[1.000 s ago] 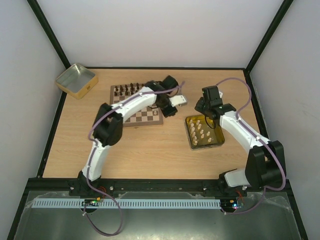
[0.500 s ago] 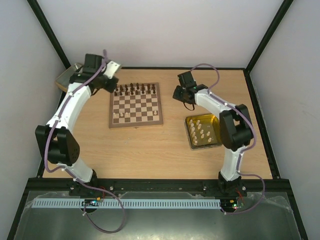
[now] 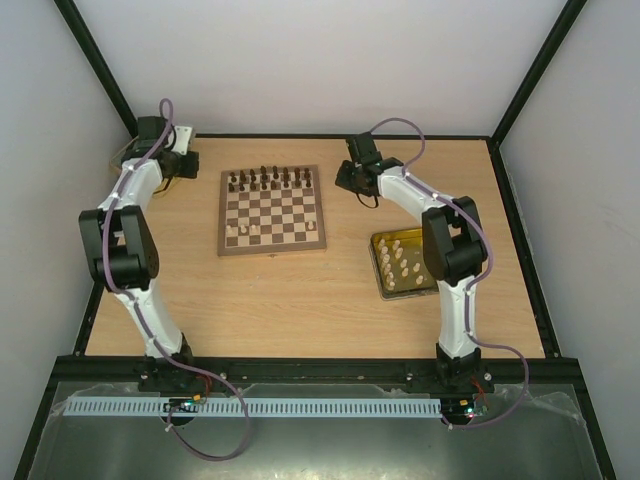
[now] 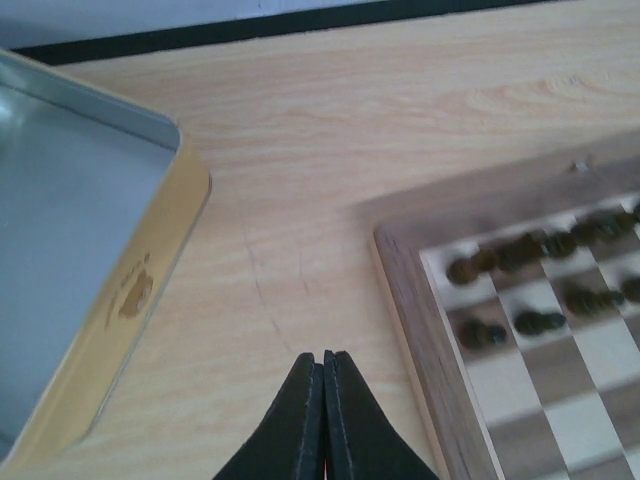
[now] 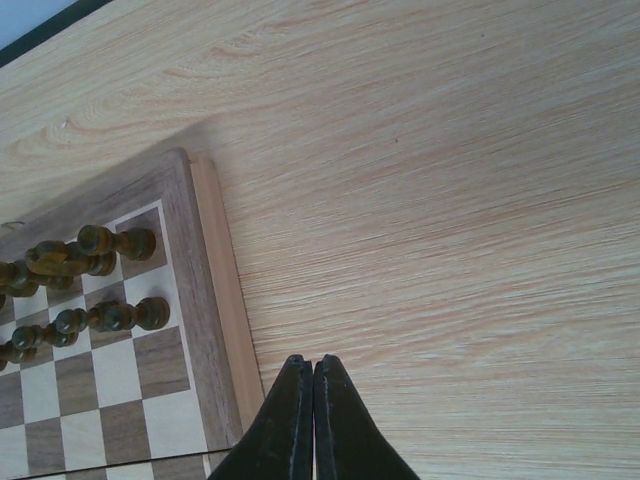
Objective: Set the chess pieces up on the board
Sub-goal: Move the chessboard to the center of the board.
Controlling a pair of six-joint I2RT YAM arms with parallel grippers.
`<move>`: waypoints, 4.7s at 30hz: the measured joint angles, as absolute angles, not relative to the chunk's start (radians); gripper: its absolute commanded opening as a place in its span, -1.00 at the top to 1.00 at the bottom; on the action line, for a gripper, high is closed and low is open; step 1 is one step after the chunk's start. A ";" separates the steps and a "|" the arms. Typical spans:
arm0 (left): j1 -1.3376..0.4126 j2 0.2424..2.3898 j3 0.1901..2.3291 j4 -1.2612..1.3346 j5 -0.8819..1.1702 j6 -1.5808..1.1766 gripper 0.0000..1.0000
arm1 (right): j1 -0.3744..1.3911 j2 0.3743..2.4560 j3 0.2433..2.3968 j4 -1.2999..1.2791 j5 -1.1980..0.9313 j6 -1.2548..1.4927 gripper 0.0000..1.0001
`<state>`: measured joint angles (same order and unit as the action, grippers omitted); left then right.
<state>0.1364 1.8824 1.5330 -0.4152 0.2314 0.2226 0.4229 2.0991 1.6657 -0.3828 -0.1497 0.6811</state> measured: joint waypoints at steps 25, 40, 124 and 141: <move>0.242 2.524 2.139 -0.411 0.648 0.009 0.95 | 0.423 2.139 1.623 -0.376 -0.136 0.681 0.96; 0.200 2.592 2.176 -0.411 0.720 -0.054 0.95 | 0.423 2.141 1.538 -0.345 -0.147 0.682 0.96; 0.040 1.921 1.123 -0.781 0.618 0.469 0.95 | 0.701 1.676 0.821 -0.147 -0.042 0.743 0.96; -0.071 1.892 1.081 -0.891 0.603 0.585 0.95 | 0.751 1.530 0.724 -0.318 -0.016 0.789 0.96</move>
<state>-0.0708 1.8915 1.0813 -0.8906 0.6025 0.5850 0.7506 1.5295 0.7242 -0.3176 -0.0158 0.7887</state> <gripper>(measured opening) 0.024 0.021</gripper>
